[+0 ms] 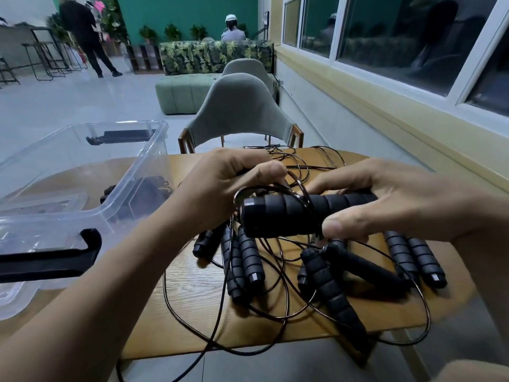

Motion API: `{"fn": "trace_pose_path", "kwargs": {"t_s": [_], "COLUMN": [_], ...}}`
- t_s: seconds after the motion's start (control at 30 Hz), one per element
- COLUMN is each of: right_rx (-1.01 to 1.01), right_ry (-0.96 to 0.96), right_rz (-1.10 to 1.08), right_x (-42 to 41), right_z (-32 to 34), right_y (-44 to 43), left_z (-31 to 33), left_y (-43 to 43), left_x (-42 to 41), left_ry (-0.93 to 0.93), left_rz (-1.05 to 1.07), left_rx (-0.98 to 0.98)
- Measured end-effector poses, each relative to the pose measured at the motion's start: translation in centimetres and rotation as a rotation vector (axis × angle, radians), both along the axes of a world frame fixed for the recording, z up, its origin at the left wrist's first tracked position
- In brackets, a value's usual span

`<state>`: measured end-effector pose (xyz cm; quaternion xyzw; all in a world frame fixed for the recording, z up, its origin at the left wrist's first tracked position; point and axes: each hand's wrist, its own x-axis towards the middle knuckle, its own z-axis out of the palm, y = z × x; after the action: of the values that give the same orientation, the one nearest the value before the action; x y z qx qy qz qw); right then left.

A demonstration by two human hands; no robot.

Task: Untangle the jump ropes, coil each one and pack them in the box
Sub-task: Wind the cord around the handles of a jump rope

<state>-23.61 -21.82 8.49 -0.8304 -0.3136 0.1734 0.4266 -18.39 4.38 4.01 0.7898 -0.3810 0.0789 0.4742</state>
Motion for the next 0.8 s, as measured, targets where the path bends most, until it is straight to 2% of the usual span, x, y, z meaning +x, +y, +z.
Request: {"fn": "trace_pose_path", "kwargs": {"t_s": [0.07,0.13,0.23,0.37,0.5,0.6,0.8], "right_rx": [0.089,0.19,0.324,0.484,0.683,0.743,0.762], "right_ry": [0.057,0.105,0.136,0.163,0.145,0.094,0.022], "right_rz": [0.035,0.039,0.026,0.043,-0.118,-0.239,-0.433], "right_x": [0.1,0.4,0.8,1.3,1.9,2.2,2.2], "right_z": [-0.4,-0.7,-1.3,-1.9,-2.1,-2.4,-2.4], "right_y": [0.0,-0.1,-0.2,0.2,0.9,1.4,2.1], "left_z": [-0.4,-1.8,-3.3,-2.1,-1.9,-2.1,-2.7], "left_y": [-0.3,-0.5,-0.7,-2.4,-2.8,-3.2,-3.4], "left_x": [-0.2,0.5,1.1,-0.8,-1.3,-1.3,-0.9], "left_ry": [0.142,0.185,0.155,0.062,-0.017,-0.031,-0.193], "left_rz": [-0.077,-0.018,0.194,0.215,0.196,0.239,0.3], "left_rx": [-0.108,-0.107,0.006,-0.073,-0.016,0.059,0.23]}}
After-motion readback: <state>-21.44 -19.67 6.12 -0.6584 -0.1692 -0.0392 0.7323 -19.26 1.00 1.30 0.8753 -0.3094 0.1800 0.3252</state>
